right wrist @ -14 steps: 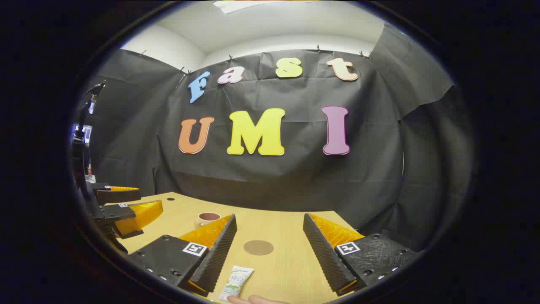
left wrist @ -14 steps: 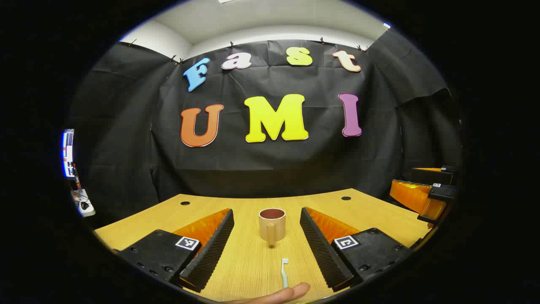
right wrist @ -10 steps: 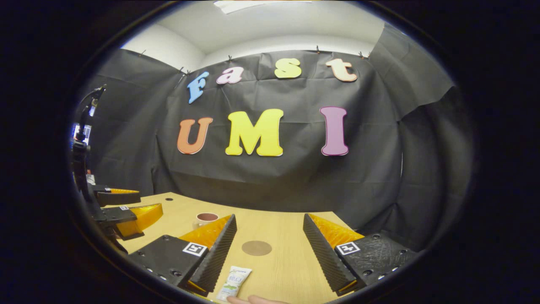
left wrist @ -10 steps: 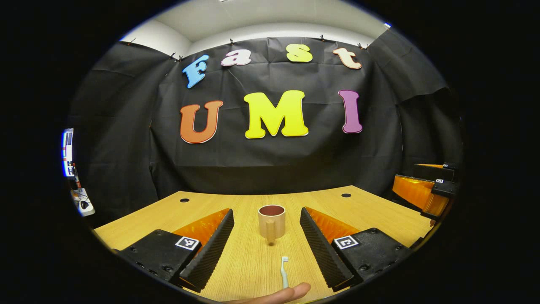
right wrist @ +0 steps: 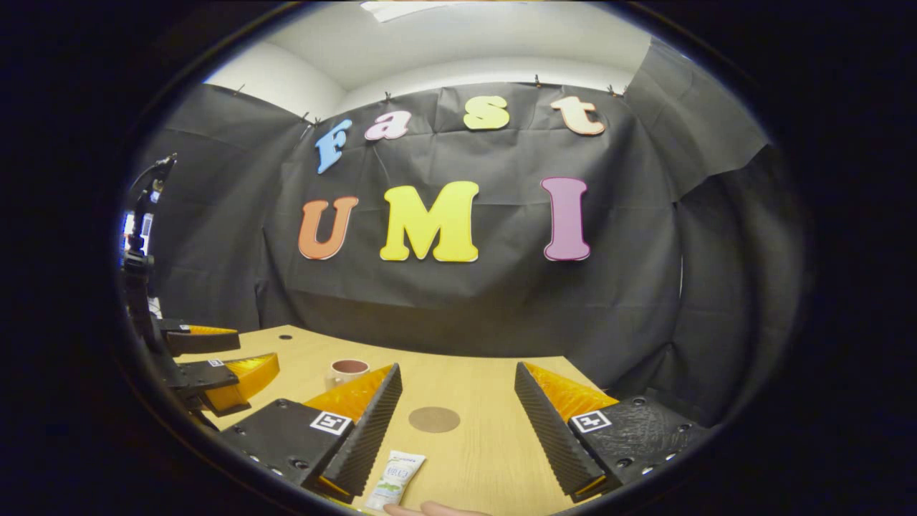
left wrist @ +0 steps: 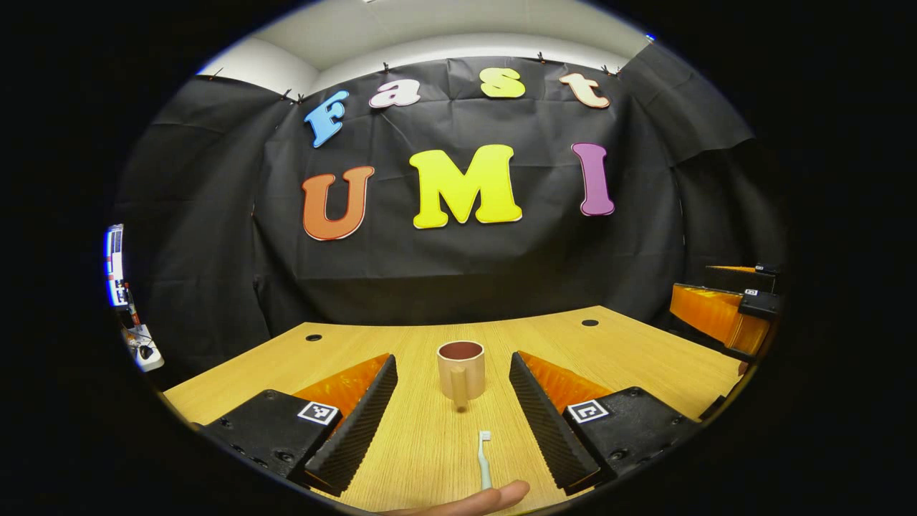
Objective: Put the toothbrush and toothpaste on the desktop into the cup, then pick up the cup and place it on the coaster on the desktop.
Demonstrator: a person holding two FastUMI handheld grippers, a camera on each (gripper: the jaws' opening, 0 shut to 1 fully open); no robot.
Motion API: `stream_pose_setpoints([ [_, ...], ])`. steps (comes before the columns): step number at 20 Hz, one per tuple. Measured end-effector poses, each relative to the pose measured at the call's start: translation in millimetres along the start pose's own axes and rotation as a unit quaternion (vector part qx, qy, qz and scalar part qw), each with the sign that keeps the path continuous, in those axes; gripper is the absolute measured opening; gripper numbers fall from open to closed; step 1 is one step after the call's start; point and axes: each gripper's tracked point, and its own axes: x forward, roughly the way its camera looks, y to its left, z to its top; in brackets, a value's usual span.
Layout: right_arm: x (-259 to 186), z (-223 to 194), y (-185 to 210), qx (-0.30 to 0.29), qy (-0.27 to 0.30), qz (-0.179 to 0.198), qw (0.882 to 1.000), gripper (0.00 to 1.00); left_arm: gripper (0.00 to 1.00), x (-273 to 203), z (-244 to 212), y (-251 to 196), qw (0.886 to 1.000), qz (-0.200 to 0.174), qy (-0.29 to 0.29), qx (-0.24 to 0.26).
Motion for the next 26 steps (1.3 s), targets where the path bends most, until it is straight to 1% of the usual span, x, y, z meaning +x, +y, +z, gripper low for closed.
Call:
stream_pose_setpoints([
  [1, 0, -1, 0, 0.000, 0.001, 0.000, 1.000, 0.95, 1.00, 2, -3, 0, 1.000, 0.000, 0.006, -0.003],
  [2, 0, -2, 0, -0.001, 0.003, 0.000, 1.000, 0.93, 1.00, 3, -8, 0, 1.000, -0.001, 0.014, -0.008],
  [3, 1, -3, 0, -0.001, 0.004, 0.000, 1.000, 0.95, 1.00, 5, -15, -2, 1.000, -0.005, 0.024, -0.015],
  [8, 3, -8, -2, 0.002, 0.012, -0.001, 1.000, 0.95, 1.00, 13, -55, -8, 0.995, -0.021, 0.094, -0.039],
  [11, 5, -12, -1, 0.006, 0.021, 0.001, 1.000, 0.95, 1.00, 15, -93, -20, 0.985, -0.036, 0.161, -0.054],
  [14, 6, -13, -1, 0.007, 0.025, -0.001, 1.000, 0.95, 1.00, 13, -126, -22, 0.975, -0.034, 0.217, -0.034],
  [15, 7, -15, -2, 0.007, 0.026, -0.001, 1.000, 0.95, 0.98, 12, -136, -25, 0.971, -0.039, 0.233, -0.030],
  [16, 7, -15, -1, 0.006, 0.028, -0.001, 1.000, 0.93, 0.95, 11, -143, -28, 0.968, -0.044, 0.244, -0.032],
  [17, 8, -16, 0, 0.006, 0.029, 0.000, 1.000, 0.95, 0.89, 8, -152, -33, 0.965, -0.047, 0.255, -0.035],
  [19, 8, -17, 0, 0.005, 0.030, -0.001, 1.000, 0.95, 0.84, 5, -164, -37, 0.961, -0.054, 0.270, -0.031],
  [20, 9, -17, 0, 0.005, 0.031, 0.000, 1.000, 0.95, 0.82, 5, -167, -37, 0.960, -0.054, 0.275, -0.024],
  [21, 9, -19, 0, 0.006, 0.032, 0.000, 0.999, 0.95, 0.75, 5, -171, -38, 0.959, -0.054, 0.279, -0.021],
  [22, 9, -20, 1, 0.006, 0.034, 0.001, 0.999, 0.95, 0.71, 4, -175, -39, 0.956, -0.055, 0.286, -0.023],
  [23, 9, -21, 1, 0.006, 0.035, 0.002, 0.999, 0.95, 0.64, 3, -174, -37, 0.956, -0.055, 0.287, -0.023],
  [24, 9, -21, 2, 0.006, 0.035, 0.002, 0.999, 0.95, 0.63, 4, -174, -36, 0.957, -0.054, 0.285, -0.021],
  [26, 9, -22, 2, 0.006, 0.036, 0.002, 0.999, 0.95, 0.54, 3, -174, -35, 0.957, -0.055, 0.284, -0.018],
])
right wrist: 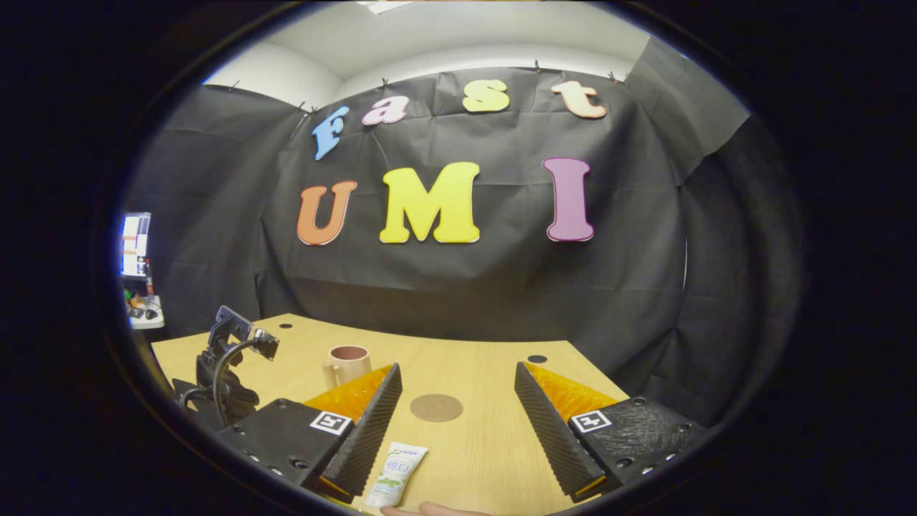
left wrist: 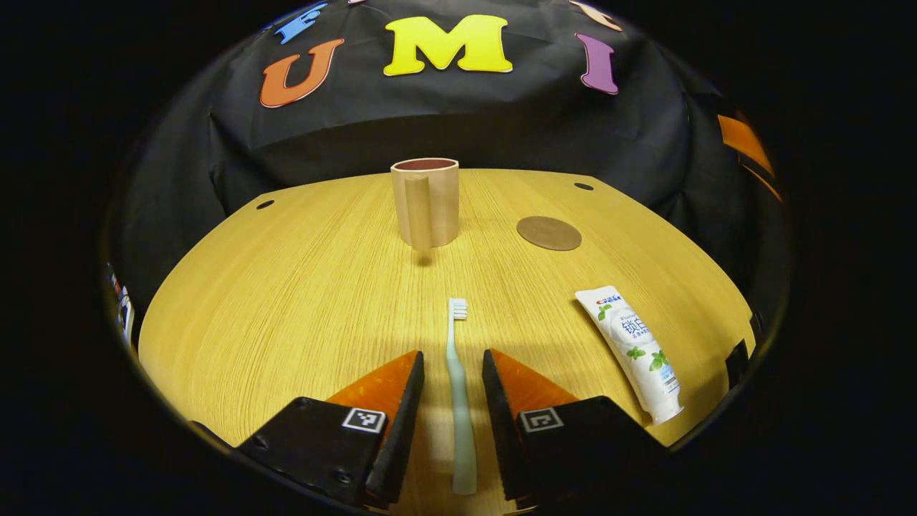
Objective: Put the toothbrush and toothpaste on the desktop into the cup, then pick up the cup and place it on the coaster on the desktop.
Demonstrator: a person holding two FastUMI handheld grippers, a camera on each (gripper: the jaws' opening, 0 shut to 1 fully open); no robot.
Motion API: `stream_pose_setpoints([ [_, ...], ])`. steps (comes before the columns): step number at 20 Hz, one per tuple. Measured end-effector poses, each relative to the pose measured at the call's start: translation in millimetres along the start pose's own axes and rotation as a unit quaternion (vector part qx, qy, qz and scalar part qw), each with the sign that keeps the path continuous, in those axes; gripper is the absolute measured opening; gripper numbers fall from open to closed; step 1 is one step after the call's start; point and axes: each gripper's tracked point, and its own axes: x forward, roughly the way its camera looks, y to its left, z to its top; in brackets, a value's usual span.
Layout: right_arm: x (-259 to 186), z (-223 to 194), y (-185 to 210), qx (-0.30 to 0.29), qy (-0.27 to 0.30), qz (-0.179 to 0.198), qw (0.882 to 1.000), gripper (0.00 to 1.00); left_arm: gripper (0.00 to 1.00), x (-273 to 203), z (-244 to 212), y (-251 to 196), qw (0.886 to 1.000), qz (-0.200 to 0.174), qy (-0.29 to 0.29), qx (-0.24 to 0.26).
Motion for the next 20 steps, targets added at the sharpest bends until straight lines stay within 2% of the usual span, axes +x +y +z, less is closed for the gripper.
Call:
stream_pose_setpoints([
  [3, 2, -4, 3, 0.001, 0.007, 0.001, 1.000, 0.95, 0.21, 3, -2, 6, 1.000, 0.008, -0.005, -0.004],
  [4, 2, -6, 4, 0.001, 0.011, 0.002, 1.000, 0.95, 0.14, 3, -2, 6, 1.000, 0.006, -0.007, -0.004],
  [5, 3, -8, 7, 0.000, 0.015, 0.004, 1.000, 0.95, 0.12, 3, -2, 6, 1.000, 0.003, -0.010, -0.004],
  [9, 7, -24, 18, 0.001, 0.041, 0.011, 0.999, 0.97, 0.09, 1, 5, 7, 1.000, -0.001, -0.025, -0.014],
  [14, 13, -64, 35, -0.006, 0.103, 0.020, 0.994, 0.95, 0.09, -22, 44, 18, 0.994, 0.021, -0.106, -0.011],
  [18, 11, -114, 42, -0.008, 0.181, 0.006, 0.983, 0.96, 0.08, -52, 77, 29, 0.982, 0.040, -0.181, -0.025],
  [20, 6, -139, 57, -0.004, 0.223, 0.020, 0.975, 0.96, 0.09, -62, 87, 29, 0.977, 0.039, -0.204, -0.034],
])
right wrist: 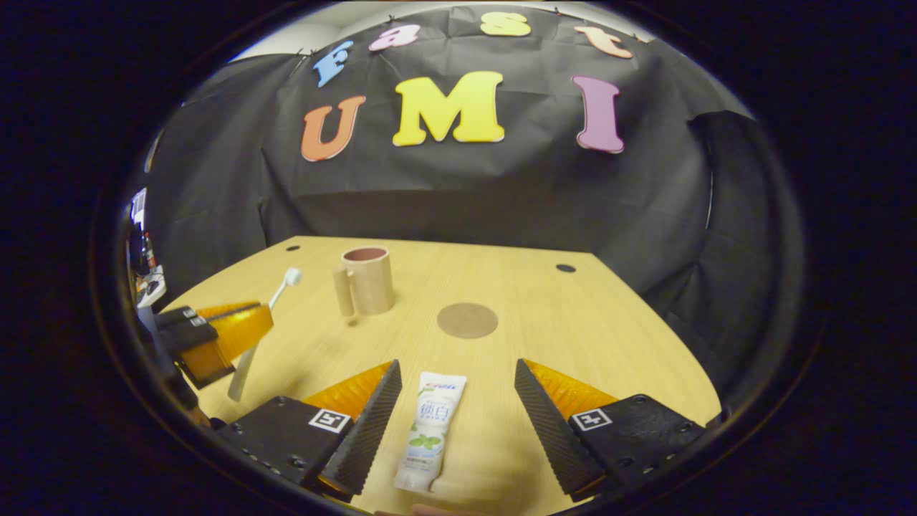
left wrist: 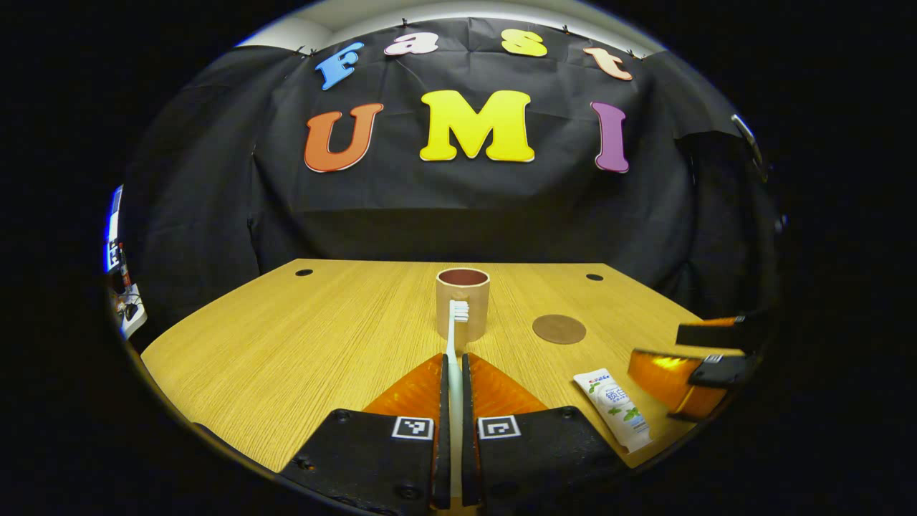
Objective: Put the toothbrush and toothpaste on the desktop into the cup, then pick up the cup and place it on the coaster on the desktop.
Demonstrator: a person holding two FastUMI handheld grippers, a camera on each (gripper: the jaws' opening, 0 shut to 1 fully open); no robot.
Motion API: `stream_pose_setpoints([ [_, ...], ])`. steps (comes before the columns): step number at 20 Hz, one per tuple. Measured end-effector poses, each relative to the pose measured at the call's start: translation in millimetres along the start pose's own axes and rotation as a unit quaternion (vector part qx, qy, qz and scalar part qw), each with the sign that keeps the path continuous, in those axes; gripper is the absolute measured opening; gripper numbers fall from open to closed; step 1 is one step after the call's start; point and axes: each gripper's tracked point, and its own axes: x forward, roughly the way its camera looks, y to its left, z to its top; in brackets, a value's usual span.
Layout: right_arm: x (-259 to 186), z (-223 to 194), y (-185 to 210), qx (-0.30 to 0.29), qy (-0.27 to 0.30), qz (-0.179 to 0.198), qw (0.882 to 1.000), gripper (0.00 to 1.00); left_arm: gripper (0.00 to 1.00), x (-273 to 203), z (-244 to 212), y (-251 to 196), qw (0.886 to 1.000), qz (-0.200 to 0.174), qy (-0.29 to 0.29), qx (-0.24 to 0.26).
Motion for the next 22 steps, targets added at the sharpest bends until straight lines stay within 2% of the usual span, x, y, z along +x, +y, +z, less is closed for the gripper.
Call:
stream_pose_setpoints([
  [5, 12, -46, 22, 0.013, 0.082, 0.020, 0.996, 0.95, 0.08, -12, 27, 4, 0.999, 0.012, -0.050, 0.002],
  [6, 15, -50, 20, 0.020, 0.092, 0.013, 0.995, 0.94, 0.09, -13, 31, 6, 0.998, 0.017, -0.058, 0.008],
  [8, 21, -58, 11, 0.030, 0.110, -0.005, 0.993, 0.84, 0.08, -14, 36, 8, 0.998, 0.019, -0.065, 0.011],
  [9, 22, -58, 9, 0.032, 0.111, -0.006, 0.993, 0.74, 0.08, -14, 35, 6, 0.998, 0.017, -0.064, 0.011],
  [10, 24, -56, 7, 0.034, 0.108, -0.007, 0.994, 0.70, 0.08, -14, 35, 6, 0.998, 0.016, -0.064, 0.009],
  [12, 23, -57, 14, 0.058, 0.115, 0.013, 0.992, 0.65, 0.08, -15, 33, 8, 0.998, 0.017, -0.062, 0.007],
  [13, 23, -57, 14, 0.056, 0.113, 0.016, 0.992, 0.54, 0.08, -14, 31, 7, 0.998, 0.016, -0.058, 0.006],
  [14, 25, -58, 15, 0.045, 0.113, 0.021, 0.992, 0.49, 0.08, -13, 31, 8, 0.998, 0.016, -0.056, 0.006],
  [15, 25, -57, 18, 0.034, 0.108, 0.024, 0.993, 0.39, 0.08, -12, 29, 9, 0.998, 0.015, -0.054, 0.003],
  [17, 24, -56, 19, 0.021, 0.100, 0.033, 0.994, 0.39, 0.08, -10, 27, 9, 0.999, 0.013, -0.047, 0.001],
  [18, 24, -55, 19, 0.016, 0.094, 0.036, 0.995, 0.34, 0.08, -9, 27, 10, 0.999, 0.013, -0.045, -0.002],
  [19, 24, -54, 19, 0.011, 0.092, 0.039, 0.995, 0.34, 0.08, -9, 25, 9, 0.999, 0.012, -0.043, -0.003],
  [20, 24, -54, 19, 0.015, 0.089, 0.041, 0.995, 0.30, 0.08, -9, 25, 10, 0.999, 0.012, -0.043, -0.003],
  [22, 26, -53, 20, 0.021, 0.090, 0.047, 0.995, 0.29, 0.08, -8, 26, 12, 0.999, 0.013, -0.042, -0.005],
])
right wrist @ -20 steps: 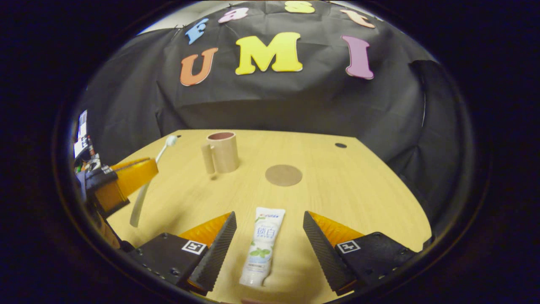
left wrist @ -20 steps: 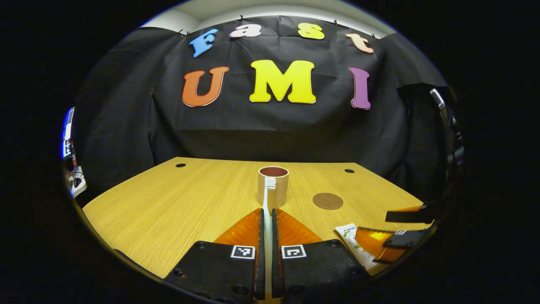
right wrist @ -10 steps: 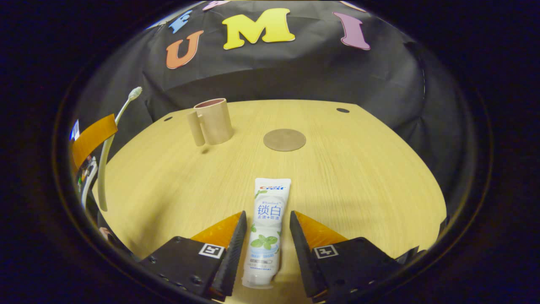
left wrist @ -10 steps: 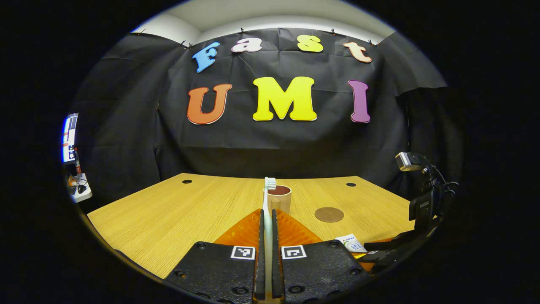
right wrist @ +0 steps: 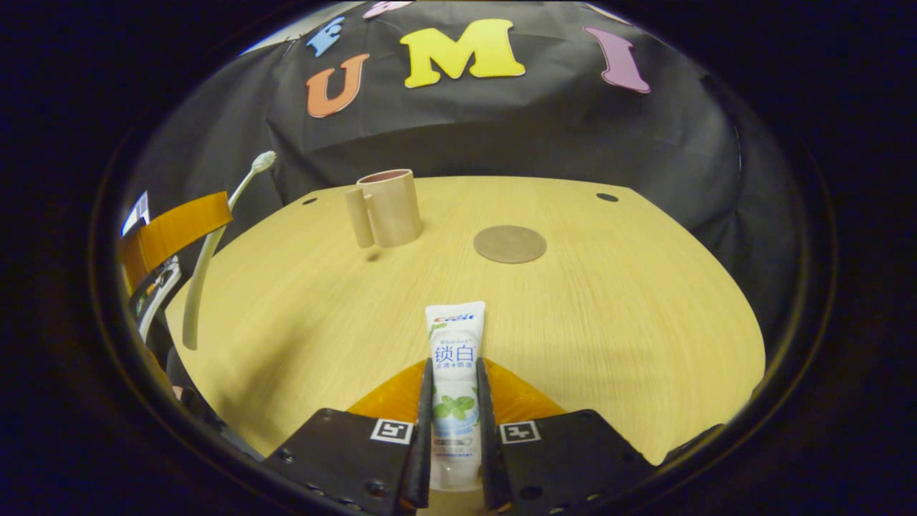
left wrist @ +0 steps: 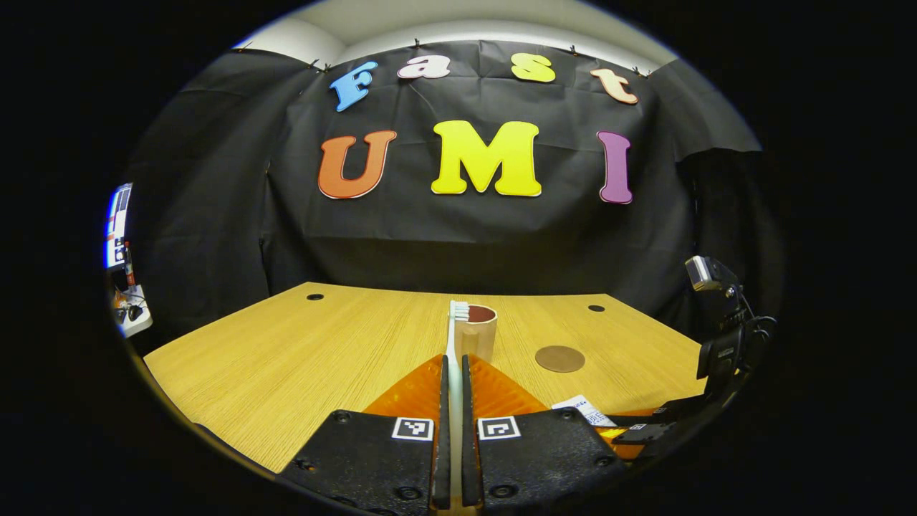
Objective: Put the toothbrush and toothpaste on the desktop into the cup, then pick up the cup and place it on the coaster on the desktop.
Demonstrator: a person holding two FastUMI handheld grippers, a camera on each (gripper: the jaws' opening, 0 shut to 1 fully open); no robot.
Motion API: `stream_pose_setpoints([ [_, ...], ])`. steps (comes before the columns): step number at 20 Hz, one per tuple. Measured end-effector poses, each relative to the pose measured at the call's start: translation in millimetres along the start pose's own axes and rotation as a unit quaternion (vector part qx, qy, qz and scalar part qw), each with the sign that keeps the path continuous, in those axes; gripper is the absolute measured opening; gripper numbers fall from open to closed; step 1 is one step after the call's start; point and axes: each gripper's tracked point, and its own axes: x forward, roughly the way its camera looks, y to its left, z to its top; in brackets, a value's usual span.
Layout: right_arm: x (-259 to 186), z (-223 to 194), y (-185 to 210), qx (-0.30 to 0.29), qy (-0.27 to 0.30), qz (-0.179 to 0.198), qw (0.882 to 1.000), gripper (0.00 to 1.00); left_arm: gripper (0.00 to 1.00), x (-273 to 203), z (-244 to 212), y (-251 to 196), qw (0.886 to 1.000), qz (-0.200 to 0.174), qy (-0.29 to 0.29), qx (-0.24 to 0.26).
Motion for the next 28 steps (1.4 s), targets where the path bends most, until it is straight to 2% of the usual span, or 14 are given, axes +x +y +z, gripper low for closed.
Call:
stream_pose_setpoints([
  [5, -12, 19, 12, 0.019, -0.031, 0.038, 0.999, 0.29, 0.08, 0, 2, 2, 1.000, -0.007, 0.000, -0.010],
  [7, -23, 32, 19, 0.029, -0.060, 0.058, 0.996, 0.32, 0.08, -1, 4, 1, 1.000, -0.009, -0.001, -0.014],
  [9, -36, 45, 17, 0.029, -0.095, 0.062, 0.993, 0.29, 0.08, -2, 6, 4, 1.000, -0.005, -0.003, -0.013],
  [12, -55, 62, 17, 0.022, -0.146, 0.056, 0.987, 0.29, 0.08, -4, 11, 7, 1.000, -0.001, -0.010, -0.012],
  [14, -63, 73, 19, 0.011, -0.179, 0.047, 0.983, 0.31, 0.08, -4, 13, 5, 1.000, -0.006, -0.011, -0.017],
  [19, -93, 92, 15, -0.006, -0.242, 0.021, 0.970, 0.28, 0.08, 5, 28, 6, 0.999, -0.020, -0.027, -0.028],
  [22, -103, 99, 10, 0.002, -0.258, 0.016, 0.966, 0.31, 0.08, 28, 46, 0, 0.998, -0.039, -0.033, -0.046],
  [23, -104, 100, 8, 0.005, -0.258, 0.016, 0.966, 0.28, 0.08, 39, 54, -2, 0.997, -0.044, -0.036, -0.047],
  [28, -111, 109, -11, 0.019, -0.266, 0.006, 0.964, 0.28, 0.08, 87, 94, -13, 0.995, -0.070, -0.061, -0.029],
])
